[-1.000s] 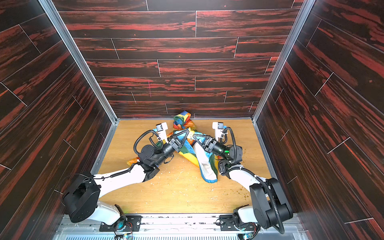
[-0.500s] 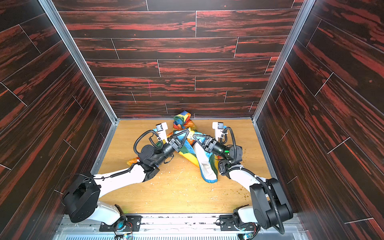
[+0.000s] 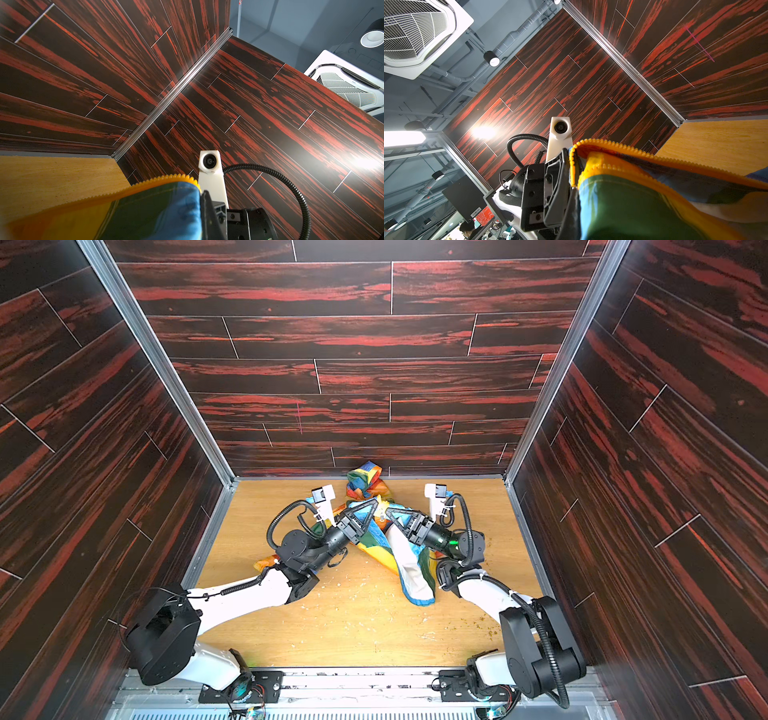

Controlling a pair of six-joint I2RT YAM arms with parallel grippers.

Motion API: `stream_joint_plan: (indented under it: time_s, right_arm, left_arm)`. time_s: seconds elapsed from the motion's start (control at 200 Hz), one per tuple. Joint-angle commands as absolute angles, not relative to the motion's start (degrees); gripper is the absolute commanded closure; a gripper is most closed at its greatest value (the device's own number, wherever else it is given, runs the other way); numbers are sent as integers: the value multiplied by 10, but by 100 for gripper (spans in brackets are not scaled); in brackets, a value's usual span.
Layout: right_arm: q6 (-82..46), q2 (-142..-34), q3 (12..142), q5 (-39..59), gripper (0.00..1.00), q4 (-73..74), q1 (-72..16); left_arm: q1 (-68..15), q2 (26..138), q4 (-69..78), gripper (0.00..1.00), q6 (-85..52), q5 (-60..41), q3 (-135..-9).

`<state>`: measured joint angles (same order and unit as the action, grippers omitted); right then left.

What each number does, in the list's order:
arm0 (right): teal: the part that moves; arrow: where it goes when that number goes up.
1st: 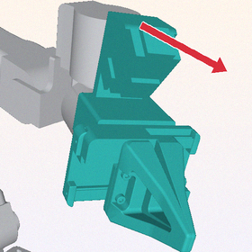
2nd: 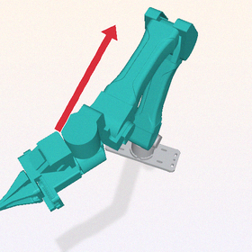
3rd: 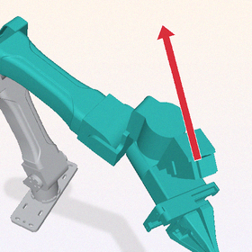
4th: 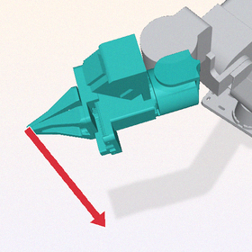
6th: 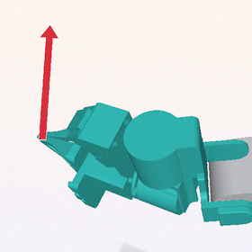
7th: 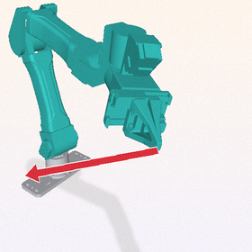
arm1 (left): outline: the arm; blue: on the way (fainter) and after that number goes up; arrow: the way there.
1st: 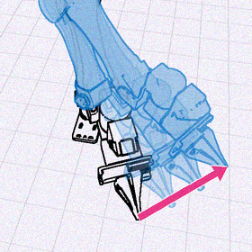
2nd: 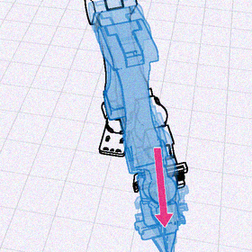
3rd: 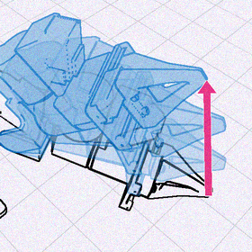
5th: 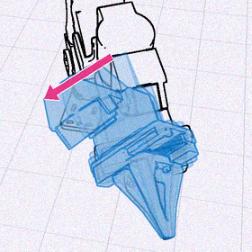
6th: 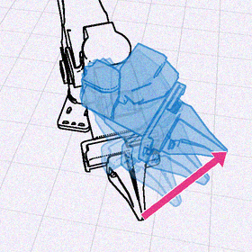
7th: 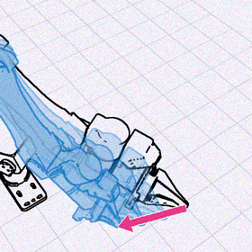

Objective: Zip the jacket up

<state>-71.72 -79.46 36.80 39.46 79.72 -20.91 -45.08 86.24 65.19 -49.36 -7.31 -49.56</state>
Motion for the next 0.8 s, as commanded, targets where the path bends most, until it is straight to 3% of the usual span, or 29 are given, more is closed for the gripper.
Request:
stream_joint_plan:
  time_s: [0.0,0.797]
  right_arm:
    - [-714,-769,386,394,100,824,-214]
    - [-716,-768,387,397,100,824,-214]
  left_arm:
    - [-454,858,686,100,-497,-76,-489]
    - [-454,870,701,100,-505,-69,-501]
